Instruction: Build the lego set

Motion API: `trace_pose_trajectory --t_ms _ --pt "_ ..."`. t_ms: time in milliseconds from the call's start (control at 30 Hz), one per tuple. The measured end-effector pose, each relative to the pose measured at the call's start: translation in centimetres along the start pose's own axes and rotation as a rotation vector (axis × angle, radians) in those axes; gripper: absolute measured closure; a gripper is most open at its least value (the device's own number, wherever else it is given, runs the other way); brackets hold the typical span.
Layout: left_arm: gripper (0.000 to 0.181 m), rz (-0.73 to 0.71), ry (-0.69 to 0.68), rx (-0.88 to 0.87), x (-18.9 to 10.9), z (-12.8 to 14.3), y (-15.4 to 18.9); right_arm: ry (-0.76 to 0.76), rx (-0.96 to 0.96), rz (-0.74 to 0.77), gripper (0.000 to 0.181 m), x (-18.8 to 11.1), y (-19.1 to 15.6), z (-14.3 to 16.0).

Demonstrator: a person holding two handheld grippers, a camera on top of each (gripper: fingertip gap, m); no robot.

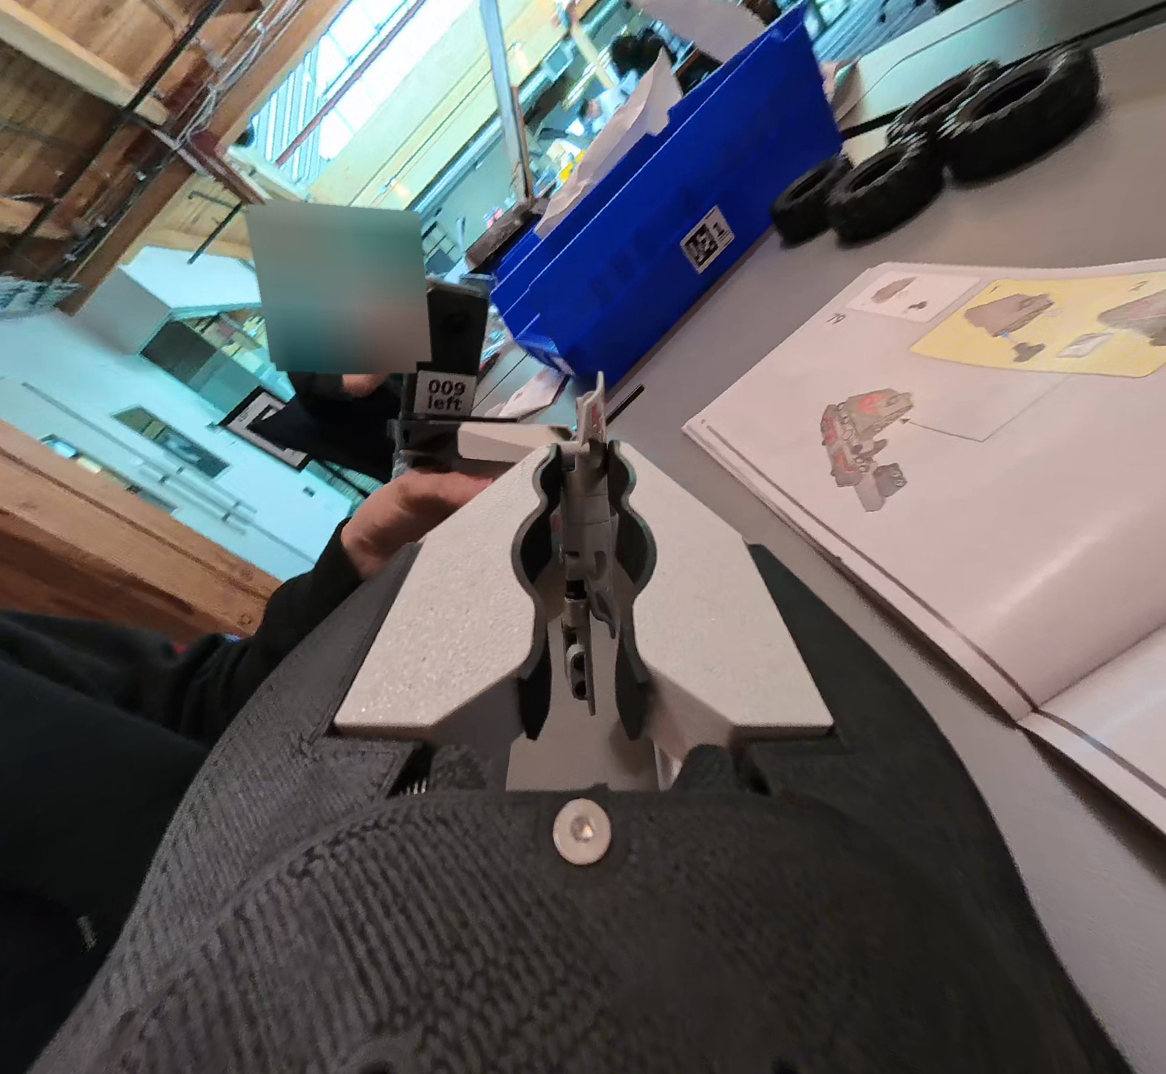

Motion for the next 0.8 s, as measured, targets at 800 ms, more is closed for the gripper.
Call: trace_pose_trajectory --t_ms 800 --pt "0.181 -0.154 -0.055 0.281 0.16 -0.18 0.61 -0.068 0.006 0.044 0.169 0.57 0.16 0.70"
Point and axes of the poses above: each gripper's, where its closed fingertips meet, x out along the fingers, z out of its underside, y = z × x across the jaws, the point moved 6 cm from there along -x, back along the fingers, and after that the axes turned 3 degrees about y, right-handed, at the moved point
